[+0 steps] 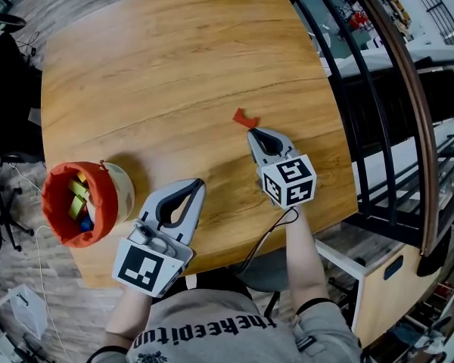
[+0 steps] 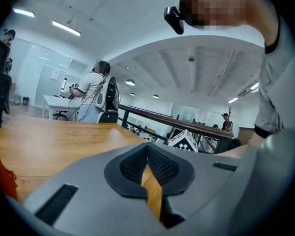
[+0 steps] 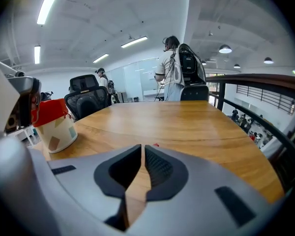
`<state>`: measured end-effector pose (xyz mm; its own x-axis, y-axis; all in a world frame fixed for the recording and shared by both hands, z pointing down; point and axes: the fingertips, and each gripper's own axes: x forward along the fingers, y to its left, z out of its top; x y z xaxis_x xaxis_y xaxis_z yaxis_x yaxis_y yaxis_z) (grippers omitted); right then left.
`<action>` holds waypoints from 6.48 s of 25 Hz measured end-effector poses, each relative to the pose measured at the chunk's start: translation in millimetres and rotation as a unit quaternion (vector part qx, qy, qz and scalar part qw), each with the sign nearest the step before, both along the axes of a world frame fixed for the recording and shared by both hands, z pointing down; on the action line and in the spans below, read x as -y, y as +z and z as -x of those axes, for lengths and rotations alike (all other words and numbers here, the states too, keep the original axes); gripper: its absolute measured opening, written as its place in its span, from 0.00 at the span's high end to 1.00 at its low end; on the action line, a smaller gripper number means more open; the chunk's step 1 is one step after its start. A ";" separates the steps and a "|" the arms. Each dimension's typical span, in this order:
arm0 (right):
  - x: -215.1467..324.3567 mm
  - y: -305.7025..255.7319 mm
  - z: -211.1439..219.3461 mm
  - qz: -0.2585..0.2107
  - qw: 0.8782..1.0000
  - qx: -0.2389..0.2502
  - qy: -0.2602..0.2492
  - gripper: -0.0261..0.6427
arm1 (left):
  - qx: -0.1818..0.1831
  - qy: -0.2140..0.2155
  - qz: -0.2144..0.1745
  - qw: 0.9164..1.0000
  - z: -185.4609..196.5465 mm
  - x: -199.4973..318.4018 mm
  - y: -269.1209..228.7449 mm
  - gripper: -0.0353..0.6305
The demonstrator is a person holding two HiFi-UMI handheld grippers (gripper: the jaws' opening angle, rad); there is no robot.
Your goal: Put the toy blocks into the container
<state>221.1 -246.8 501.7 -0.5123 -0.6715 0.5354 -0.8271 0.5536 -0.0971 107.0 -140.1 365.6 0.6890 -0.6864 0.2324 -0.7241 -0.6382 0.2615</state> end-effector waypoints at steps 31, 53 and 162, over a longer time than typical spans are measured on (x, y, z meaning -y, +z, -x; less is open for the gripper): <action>33.1 68.5 -16.0 0.031 0.997 -0.066 0.017 0.62 | 0.013 -0.018 0.028 0.999 6.1 14.0 21.8 0.93; 15.3 56.9 3.1 0.033 0.998 -0.057 0.001 0.74 | 0.012 -0.027 0.017 0.999 19.6 0.6 17.8 0.93; -176.3 -134.8 357.7 -0.105 0.950 0.088 -0.280 0.94 | -0.013 -0.279 -0.111 0.954 289.9 -172.6 -47.7 0.93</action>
<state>-136.6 -70.5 366.9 -0.8895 -0.3508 0.2929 -0.3791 0.9243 -0.0444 -183.0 32.6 317.9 0.2058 -0.9782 0.0264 -0.9624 -0.1974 0.1867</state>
